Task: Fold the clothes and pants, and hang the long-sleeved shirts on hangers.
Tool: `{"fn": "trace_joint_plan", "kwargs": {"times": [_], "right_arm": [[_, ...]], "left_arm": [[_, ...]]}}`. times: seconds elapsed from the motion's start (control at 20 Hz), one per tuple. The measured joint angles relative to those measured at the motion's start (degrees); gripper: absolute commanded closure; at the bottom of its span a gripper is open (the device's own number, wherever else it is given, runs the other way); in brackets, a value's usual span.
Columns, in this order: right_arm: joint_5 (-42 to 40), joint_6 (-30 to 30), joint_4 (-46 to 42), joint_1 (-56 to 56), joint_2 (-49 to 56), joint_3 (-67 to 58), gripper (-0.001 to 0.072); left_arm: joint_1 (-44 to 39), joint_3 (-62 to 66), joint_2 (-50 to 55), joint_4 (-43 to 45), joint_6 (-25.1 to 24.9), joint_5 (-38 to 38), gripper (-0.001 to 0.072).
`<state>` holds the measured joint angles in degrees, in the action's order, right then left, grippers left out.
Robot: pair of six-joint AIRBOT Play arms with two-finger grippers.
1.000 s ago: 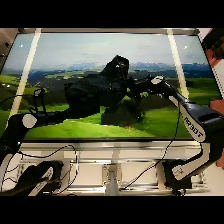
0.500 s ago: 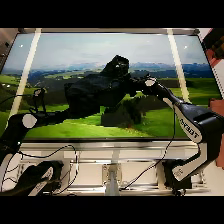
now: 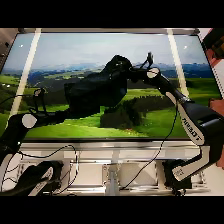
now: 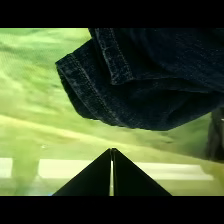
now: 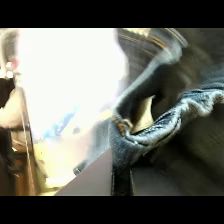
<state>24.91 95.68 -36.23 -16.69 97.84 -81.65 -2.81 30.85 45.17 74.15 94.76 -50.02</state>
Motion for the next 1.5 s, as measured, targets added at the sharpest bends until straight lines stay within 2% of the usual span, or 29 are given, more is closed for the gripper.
{"fn": "trace_joint_plan", "kwargs": {"times": [0.05, 0.1, 0.3, 0.6, 0.75, 1.0, 1.3, 1.5], "right_arm": [[0.26, -2.62, -1.84, 0.33, -1.25, -1.90, 0.0675], [0.61, -4.83, -4.09, 0.92, -2.93, -3.91, 0.0675], [6.32, -9.27, -13.53, 6.08, -10.27, -10.80, 0.0675], [27.04, -10.99, -26.38, 20.87, -21.42, -17.35, 0.0675], [33.46, -11.15, -30.08, 29.27, -25.73, -18.43, 0.0675], [37.18, -10.14, -33.09, 38.03, -27.43, -18.08, 0.0675], [38.93, -9.40, -37.24, 40.65, -23.47, -12.90, 0.0675], [39.98, -8.74, -37.90, 40.94, -19.96, -10.32, 0.0675]], "left_arm": [[0.00, 0.04, -0.13, -1.01, 0.00, 0.42, 0.0281], [0.00, 0.04, -0.37, -2.27, 0.02, 1.05, 0.0199], [0.00, 0.09, -1.92, -8.39, 0.02, 5.95, 0.0201], [0.00, 0.11, -3.02, -14.56, 0.00, 11.50, 0.0201], [-0.02, 0.07, -3.02, -15.50, 0.02, 12.70, 0.0201], [0.00, -0.11, -3.02, -15.98, 0.00, 15.17, 0.0202], [0.00, -1.09, -0.66, -15.80, 0.00, 18.25, 0.0202], [0.04, -1.27, 5.40, -20.09, 0.00, 25.81, 0.0200]]}}
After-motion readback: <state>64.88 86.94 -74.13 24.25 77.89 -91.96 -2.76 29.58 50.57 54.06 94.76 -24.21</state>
